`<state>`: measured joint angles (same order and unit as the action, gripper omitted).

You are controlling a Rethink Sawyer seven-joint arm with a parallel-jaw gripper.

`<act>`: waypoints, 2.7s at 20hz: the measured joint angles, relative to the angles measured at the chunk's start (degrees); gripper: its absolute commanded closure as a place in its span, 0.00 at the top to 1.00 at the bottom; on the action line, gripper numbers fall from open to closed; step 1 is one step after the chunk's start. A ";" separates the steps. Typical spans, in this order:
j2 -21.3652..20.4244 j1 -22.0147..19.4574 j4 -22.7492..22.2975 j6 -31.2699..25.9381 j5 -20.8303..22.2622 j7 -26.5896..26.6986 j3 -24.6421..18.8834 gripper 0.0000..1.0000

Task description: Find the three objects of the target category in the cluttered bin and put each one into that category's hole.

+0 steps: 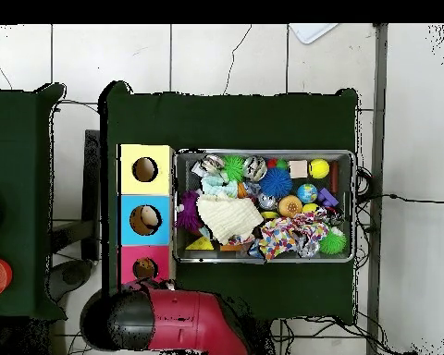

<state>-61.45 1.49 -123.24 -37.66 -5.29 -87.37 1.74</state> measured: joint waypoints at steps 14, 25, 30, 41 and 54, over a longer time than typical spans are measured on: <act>2.56 1.90 6.33 -1.48 0.09 -3.57 0.93 0.00; 7.49 2.07 11.04 -1.48 0.07 -3.57 1.41 0.00; 9.96 2.80 13.17 -1.47 -0.08 -3.83 1.64 0.00; 13.48 4.44 15.49 -0.04 -0.93 -5.72 1.65 0.00; 17.55 5.24 15.57 3.21 -3.27 -6.39 2.51 0.00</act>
<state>-43.90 6.73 -107.67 -34.45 -8.56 -93.76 4.26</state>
